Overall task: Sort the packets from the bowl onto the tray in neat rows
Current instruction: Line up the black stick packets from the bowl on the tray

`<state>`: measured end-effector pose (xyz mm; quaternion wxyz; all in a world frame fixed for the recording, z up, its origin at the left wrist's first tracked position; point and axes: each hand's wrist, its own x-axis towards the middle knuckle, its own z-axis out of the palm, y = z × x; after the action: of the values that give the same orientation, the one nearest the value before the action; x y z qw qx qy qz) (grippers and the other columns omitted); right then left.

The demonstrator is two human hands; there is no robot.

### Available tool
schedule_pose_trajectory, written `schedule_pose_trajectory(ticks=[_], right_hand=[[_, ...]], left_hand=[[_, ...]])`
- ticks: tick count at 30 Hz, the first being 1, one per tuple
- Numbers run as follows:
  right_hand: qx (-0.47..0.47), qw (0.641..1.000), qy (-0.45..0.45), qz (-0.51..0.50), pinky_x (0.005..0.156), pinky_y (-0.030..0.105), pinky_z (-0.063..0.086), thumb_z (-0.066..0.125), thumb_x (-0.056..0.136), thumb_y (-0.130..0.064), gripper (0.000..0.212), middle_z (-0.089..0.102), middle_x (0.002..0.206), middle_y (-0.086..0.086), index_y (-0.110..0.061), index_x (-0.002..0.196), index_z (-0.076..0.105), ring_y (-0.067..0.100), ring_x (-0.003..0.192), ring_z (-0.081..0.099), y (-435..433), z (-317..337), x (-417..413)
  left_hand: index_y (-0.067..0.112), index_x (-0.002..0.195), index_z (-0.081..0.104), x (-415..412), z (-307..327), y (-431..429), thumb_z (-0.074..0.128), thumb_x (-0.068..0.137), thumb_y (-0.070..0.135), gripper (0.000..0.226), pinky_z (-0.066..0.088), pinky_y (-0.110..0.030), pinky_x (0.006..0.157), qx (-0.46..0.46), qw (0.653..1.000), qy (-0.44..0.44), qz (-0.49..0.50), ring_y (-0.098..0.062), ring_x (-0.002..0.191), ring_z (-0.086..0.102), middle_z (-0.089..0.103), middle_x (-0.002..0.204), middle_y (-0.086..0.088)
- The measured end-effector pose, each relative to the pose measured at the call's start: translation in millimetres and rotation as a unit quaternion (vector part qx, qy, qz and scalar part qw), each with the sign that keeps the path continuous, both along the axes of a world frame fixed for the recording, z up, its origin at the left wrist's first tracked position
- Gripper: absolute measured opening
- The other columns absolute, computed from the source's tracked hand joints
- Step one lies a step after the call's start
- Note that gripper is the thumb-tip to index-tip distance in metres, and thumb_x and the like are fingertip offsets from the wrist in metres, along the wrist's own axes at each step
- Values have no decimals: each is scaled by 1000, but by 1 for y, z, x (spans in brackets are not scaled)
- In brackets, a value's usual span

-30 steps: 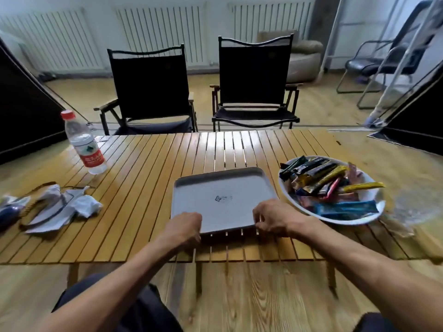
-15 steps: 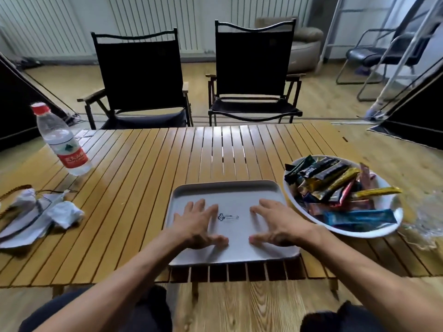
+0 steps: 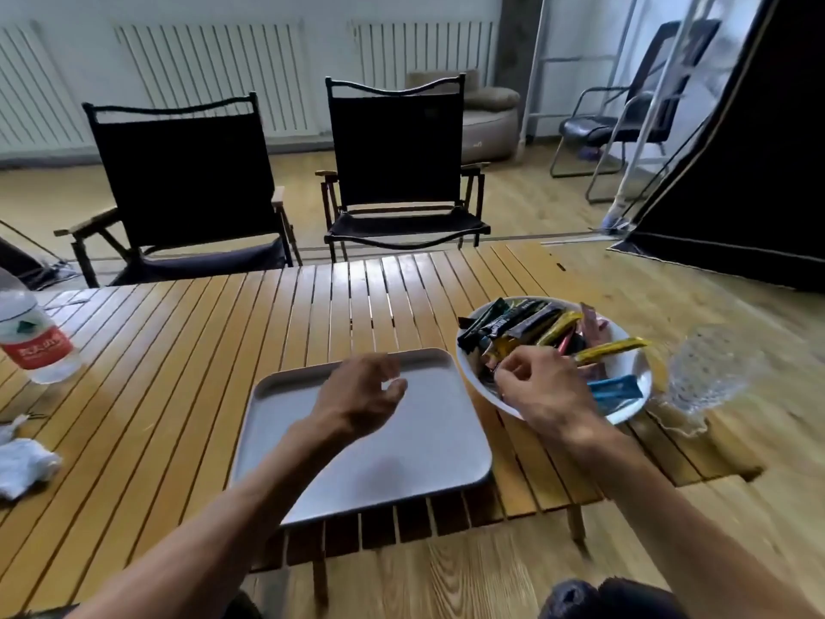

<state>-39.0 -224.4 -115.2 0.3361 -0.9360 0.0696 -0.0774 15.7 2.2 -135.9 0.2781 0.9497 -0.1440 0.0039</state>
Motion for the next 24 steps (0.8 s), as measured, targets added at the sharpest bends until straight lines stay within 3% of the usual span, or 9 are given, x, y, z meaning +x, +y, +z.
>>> schedule_pose_trajectory(ticks=[3,6,9,13,17,20,22,24], right_hand=[[-21,990,-53,-129,55,26,47,60,92,-25,14,67,96,-1,-22,80,66,21,79,63,-33,9,14],[-47,977,-57,-201,64,35,54,58,92,-28,18,70,87,10,-19,81,68,28,74,62,-59,12,34],[-36,975,-24,-218,75,45,57,62,89,-34,13,71,86,9,-24,80,65,32,78,66,-76,10,56],[-44,976,57,-208,69,35,52,67,85,-36,17,69,86,8,-20,82,66,28,76,62,-79,8,75],[-57,979,74,-184,74,39,54,68,82,-27,25,66,97,11,-11,99,60,31,91,62,-78,3,88],[-55,978,95,-175,74,37,52,67,83,-20,30,63,107,12,-11,107,53,31,96,60,-83,-2,86],[-38,977,119,-170,79,37,50,68,82,-18,52,58,120,13,-11,127,44,34,110,56,-86,-8,83],[-4,977,129,-169,87,39,52,69,79,-18,61,59,124,15,-9,134,44,35,116,55,-88,-8,82]], left_hand=[[14,89,65,31,11,-63,57,90,26,14,57,-43,73,-23,998,-35,-37,-22,83,63,68,90,-5],[16,94,63,65,17,-119,58,91,27,13,56,-43,74,-41,996,-49,-65,-21,85,61,66,95,-5],[17,97,59,94,22,-154,58,89,30,16,56,-41,76,-29,996,32,-82,-21,85,60,63,94,-4],[11,90,65,113,19,-169,62,84,18,9,58,-37,73,14,991,86,-105,-22,80,64,67,84,-6],[14,90,62,117,14,-161,62,83,15,7,56,-32,70,-21,991,94,-89,-19,81,60,62,83,-2],[15,99,56,111,9,-154,60,85,18,15,52,-35,75,-10,998,52,-39,-21,86,54,56,92,-3],[16,103,54,106,7,-155,57,88,23,17,48,-35,76,38,999,-35,-12,-21,87,50,53,95,-5],[17,100,57,101,9,-162,55,90,27,14,49,-34,75,6,994,-105,-37,-20,85,52,55,93,-4]])
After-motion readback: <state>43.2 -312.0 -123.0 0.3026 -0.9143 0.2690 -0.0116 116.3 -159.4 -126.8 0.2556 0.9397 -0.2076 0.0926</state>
